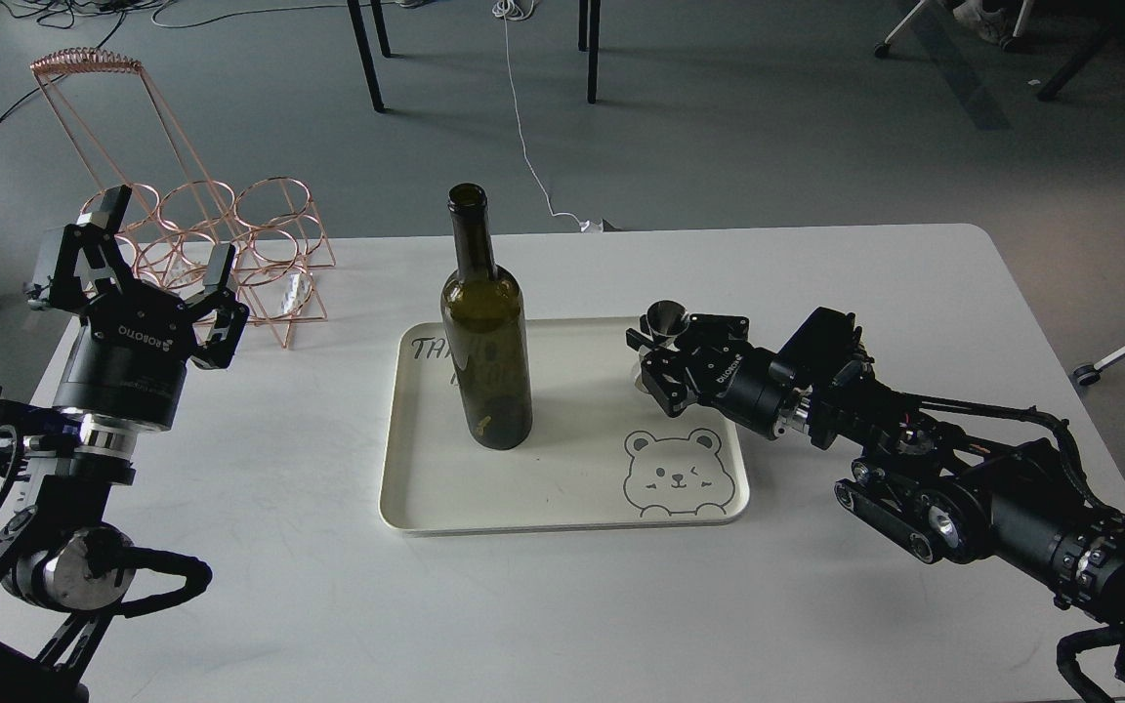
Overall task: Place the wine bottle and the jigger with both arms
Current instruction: 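Lift the jigger with the right gripper and carry it off the tray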
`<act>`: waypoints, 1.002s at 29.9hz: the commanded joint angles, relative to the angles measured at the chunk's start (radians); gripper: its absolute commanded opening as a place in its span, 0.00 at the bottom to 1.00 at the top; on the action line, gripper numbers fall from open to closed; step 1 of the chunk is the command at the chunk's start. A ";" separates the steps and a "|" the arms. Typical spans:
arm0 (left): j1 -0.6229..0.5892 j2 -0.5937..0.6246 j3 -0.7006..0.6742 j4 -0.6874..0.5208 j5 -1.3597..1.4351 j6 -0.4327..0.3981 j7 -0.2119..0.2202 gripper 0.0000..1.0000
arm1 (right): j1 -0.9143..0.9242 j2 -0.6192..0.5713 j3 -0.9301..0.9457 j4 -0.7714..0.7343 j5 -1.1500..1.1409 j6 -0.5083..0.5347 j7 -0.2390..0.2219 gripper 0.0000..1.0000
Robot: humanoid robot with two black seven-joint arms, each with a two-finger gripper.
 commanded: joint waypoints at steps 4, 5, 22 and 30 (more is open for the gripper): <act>0.001 0.004 -0.002 0.000 0.000 -0.002 0.000 0.98 | -0.050 -0.157 0.109 0.060 0.018 0.000 0.000 0.25; 0.001 0.003 0.000 0.000 0.000 -0.002 0.000 0.98 | -0.068 -0.185 0.120 0.074 0.032 0.000 0.000 0.25; 0.001 0.000 0.001 -0.016 0.000 -0.002 0.000 0.98 | -0.239 -0.334 0.141 0.105 0.128 0.000 0.000 0.26; 0.001 0.001 0.001 -0.017 0.001 -0.002 0.000 0.98 | -0.257 -0.334 0.138 0.099 0.130 0.000 0.000 0.29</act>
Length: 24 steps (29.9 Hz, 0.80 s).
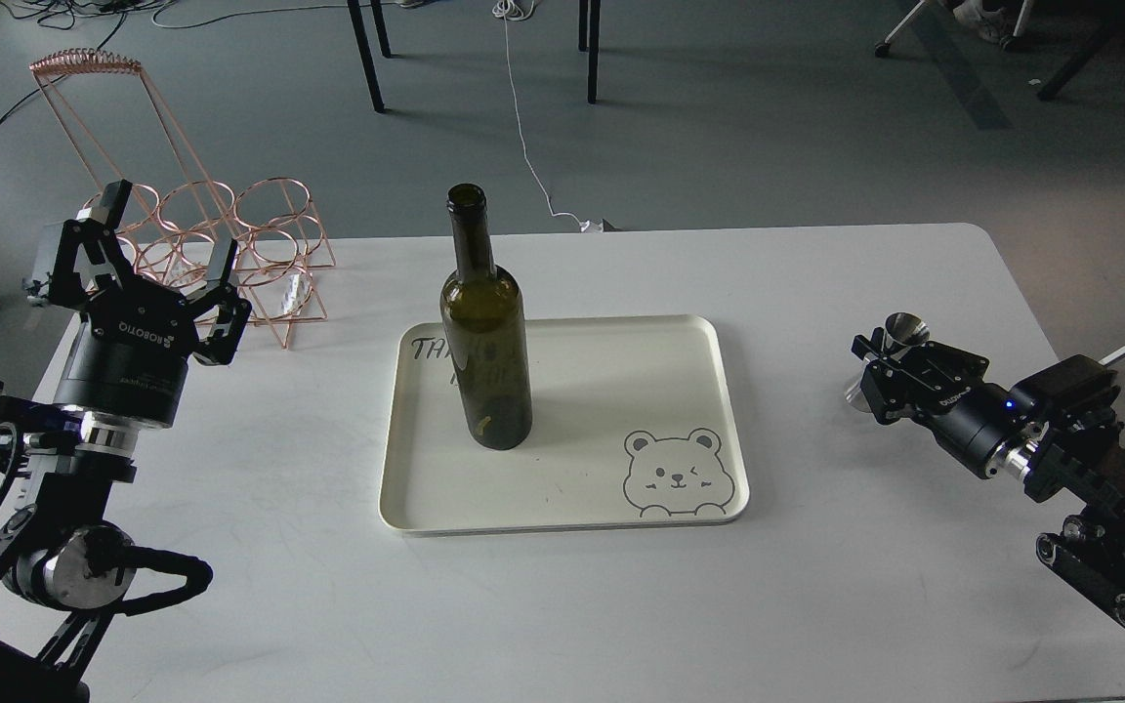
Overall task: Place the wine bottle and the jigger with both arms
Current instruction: 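Lift the jigger with the right gripper and carry it off the tray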
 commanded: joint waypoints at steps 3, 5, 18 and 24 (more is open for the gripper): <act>-0.001 0.003 0.000 -0.002 0.001 -0.001 0.000 0.98 | -0.016 0.000 -0.003 -0.002 0.000 0.000 0.000 0.30; -0.001 0.003 0.000 -0.002 0.000 -0.001 0.000 0.98 | -0.017 0.000 -0.003 -0.002 0.000 0.000 0.000 0.31; -0.001 0.004 0.000 -0.020 0.001 -0.001 0.000 0.98 | -0.024 -0.023 -0.010 0.002 0.018 0.000 0.000 0.79; 0.000 0.001 0.000 -0.034 0.001 -0.001 0.000 0.98 | -0.027 -0.084 -0.012 0.033 0.028 0.000 0.000 0.94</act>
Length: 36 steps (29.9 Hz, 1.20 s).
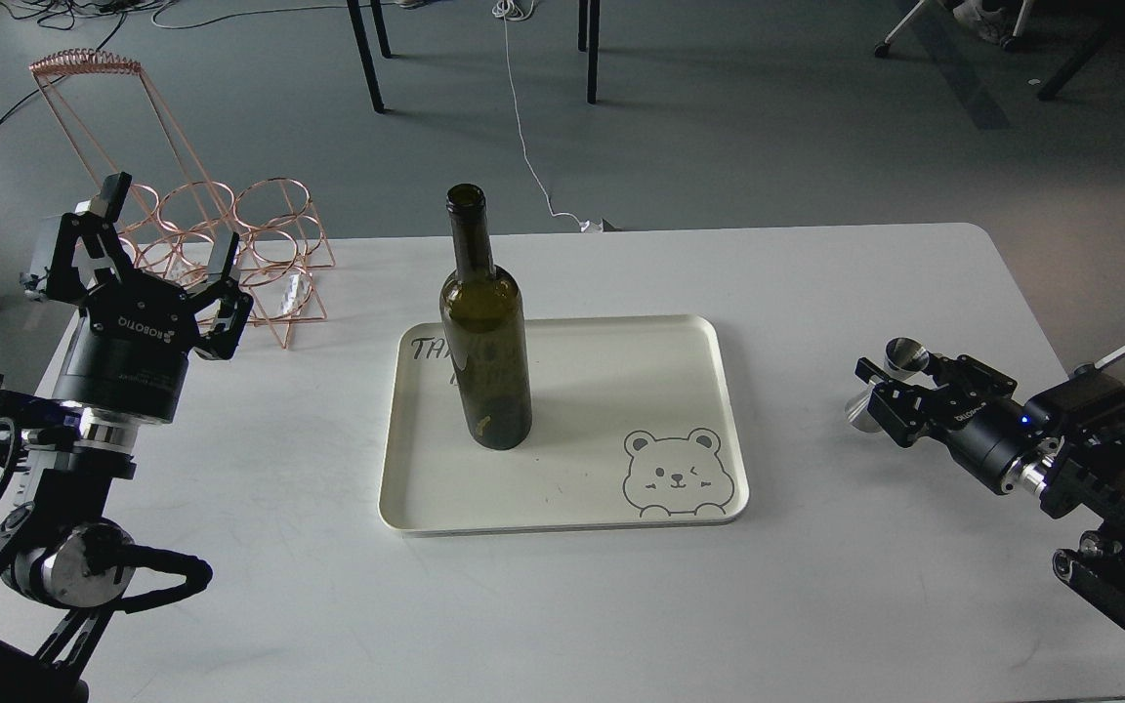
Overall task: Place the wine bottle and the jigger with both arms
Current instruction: 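Lift the jigger with the right gripper and carry it off the tray, then release the jigger on the table and raise the right gripper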
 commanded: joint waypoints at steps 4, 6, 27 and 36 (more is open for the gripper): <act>0.000 -0.005 0.000 -0.005 0.000 0.000 0.000 0.98 | -0.034 -0.106 -0.015 0.123 0.048 0.000 0.000 0.97; 0.000 -0.005 0.000 -0.005 0.000 0.000 0.000 0.98 | -0.054 -0.159 -0.030 0.187 0.056 0.000 0.000 0.97; 0.000 0.000 0.000 -0.022 0.008 0.000 0.000 0.98 | 0.109 -0.414 -0.047 0.772 0.782 0.000 0.000 0.98; 0.060 0.032 0.000 -0.137 0.227 0.000 0.000 0.98 | 0.327 -0.192 -0.044 0.689 1.298 0.080 0.000 0.98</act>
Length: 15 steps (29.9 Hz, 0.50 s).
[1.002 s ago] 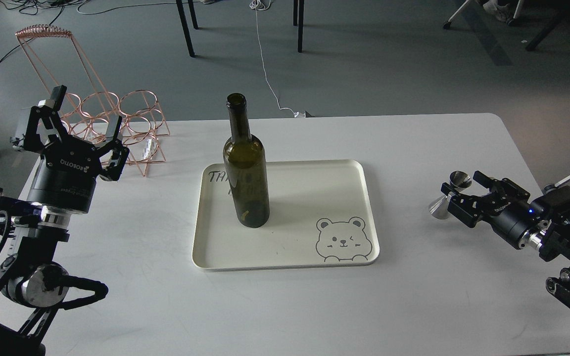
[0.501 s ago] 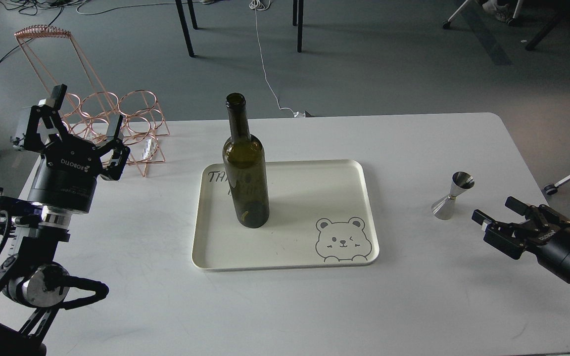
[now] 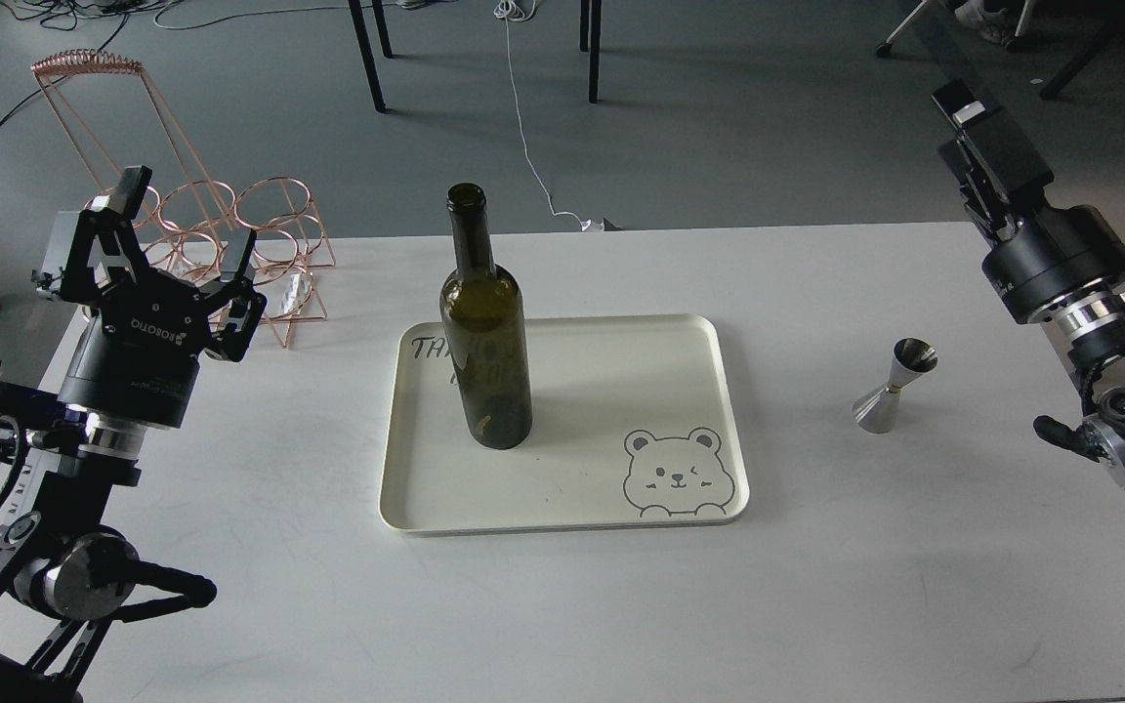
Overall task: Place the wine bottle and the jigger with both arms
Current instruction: 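Release the jigger on the table and raise the right gripper, then reach the left gripper to the wine bottle neck and grasp it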
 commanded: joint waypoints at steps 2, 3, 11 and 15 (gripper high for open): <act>0.015 0.033 0.000 -0.067 0.136 0.000 0.000 0.98 | 0.047 0.113 0.006 -0.101 0.192 0.178 0.000 0.98; 0.015 0.041 0.000 -0.079 0.183 0.002 0.000 0.98 | 0.047 0.149 0.014 -0.142 0.231 0.229 0.000 0.98; -0.001 0.176 -0.002 -0.140 0.790 0.014 0.000 0.98 | 0.004 0.366 0.006 -0.368 0.296 0.349 0.000 0.99; -0.056 0.248 -0.002 -0.145 1.106 0.014 0.000 0.98 | -0.022 0.383 0.005 -0.369 0.288 0.347 0.000 0.99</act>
